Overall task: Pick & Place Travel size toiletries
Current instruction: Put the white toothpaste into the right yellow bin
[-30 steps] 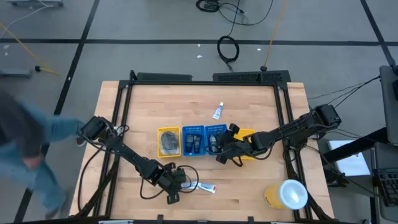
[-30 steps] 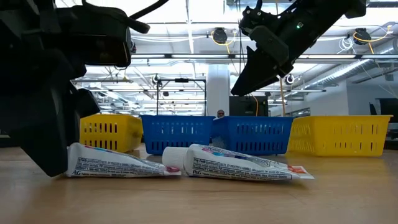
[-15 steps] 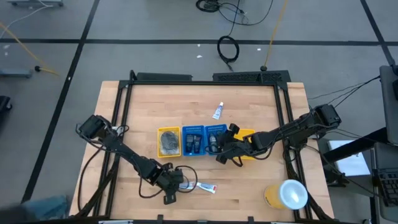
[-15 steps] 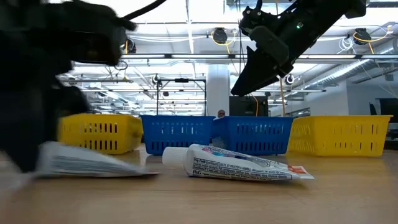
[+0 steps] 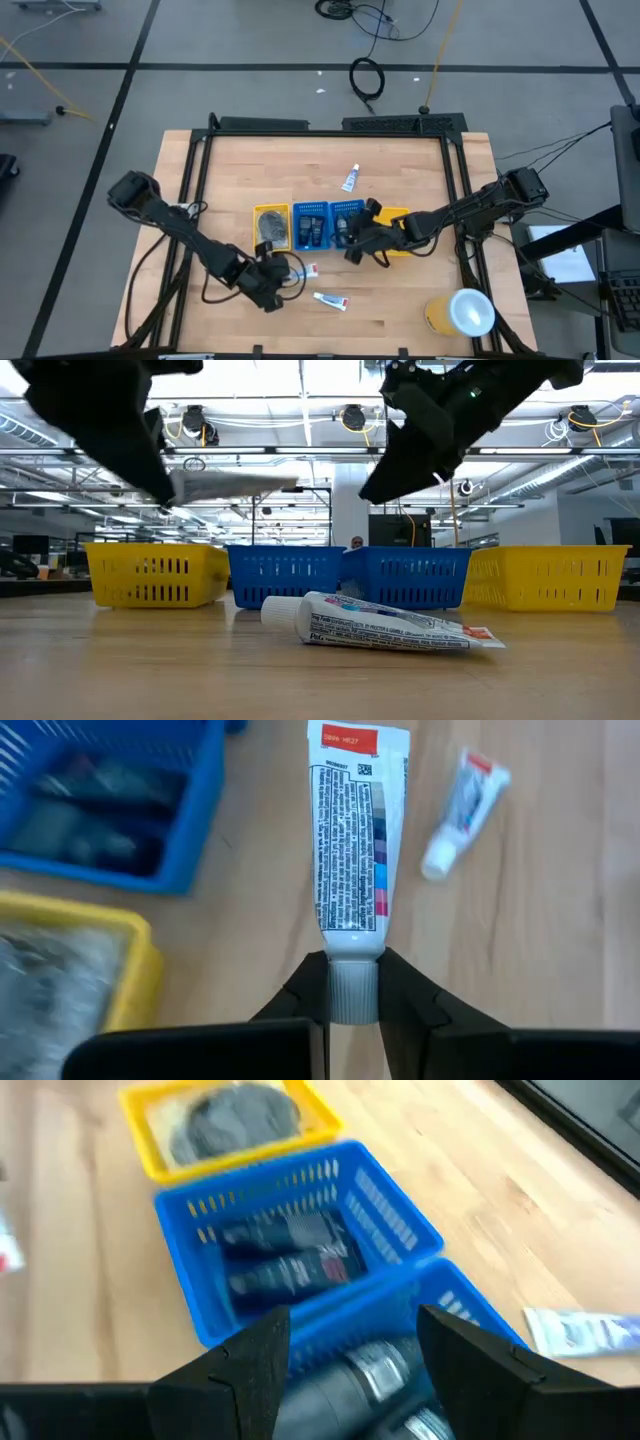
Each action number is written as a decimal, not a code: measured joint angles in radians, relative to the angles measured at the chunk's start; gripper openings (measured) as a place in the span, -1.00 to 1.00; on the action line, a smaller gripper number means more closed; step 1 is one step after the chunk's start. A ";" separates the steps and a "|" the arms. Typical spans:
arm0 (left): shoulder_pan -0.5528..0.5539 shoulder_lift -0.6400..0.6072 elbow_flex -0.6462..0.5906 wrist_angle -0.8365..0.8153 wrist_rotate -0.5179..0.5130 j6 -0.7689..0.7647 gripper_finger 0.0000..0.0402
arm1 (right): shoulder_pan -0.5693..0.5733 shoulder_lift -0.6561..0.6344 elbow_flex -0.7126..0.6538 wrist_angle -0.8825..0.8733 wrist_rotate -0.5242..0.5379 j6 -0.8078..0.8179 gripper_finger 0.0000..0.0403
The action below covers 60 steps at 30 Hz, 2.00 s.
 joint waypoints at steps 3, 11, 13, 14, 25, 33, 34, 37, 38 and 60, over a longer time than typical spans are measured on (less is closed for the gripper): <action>0.006 -0.008 0.001 0.001 -0.049 0.020 -0.80 | -0.001 0.000 0.000 0.068 -0.059 -0.014 0.05; 0.013 -0.009 0.002 -0.009 -0.196 0.095 -0.80 | -0.001 0.000 0.000 0.247 -0.233 -0.057 0.05; 0.012 -0.009 0.018 -0.034 -0.245 0.124 -0.80 | -0.001 0.000 0.000 0.266 -0.233 -0.056 0.05; 0.012 -0.009 0.027 -0.048 -0.280 0.137 -0.80 | -0.001 0.000 0.000 0.273 -0.233 -0.056 0.05; 0.026 -0.010 0.046 -0.067 -0.493 0.338 -0.80 | -0.001 0.000 0.000 0.326 -0.233 -0.057 -0.01; 0.031 -0.010 0.046 -0.072 -0.540 0.382 -0.80 | -0.004 0.000 0.000 0.345 -0.231 -0.070 -0.06; 0.031 -0.010 0.046 -0.073 -0.540 0.381 -0.80 | -0.004 -0.005 0.000 0.344 -0.231 -0.074 -0.06; 0.032 -0.010 0.047 -0.071 -0.546 0.377 -0.80 | -0.001 -0.020 0.000 0.363 -0.233 -0.075 -0.08; 0.033 -0.010 0.047 -0.070 -0.546 0.377 -0.80 | -0.001 -0.020 0.001 0.372 -0.236 -0.075 -0.09; 0.033 -0.010 0.047 -0.062 -0.548 0.379 -0.80 | -0.047 -0.005 0.001 0.409 -0.338 -0.049 -0.42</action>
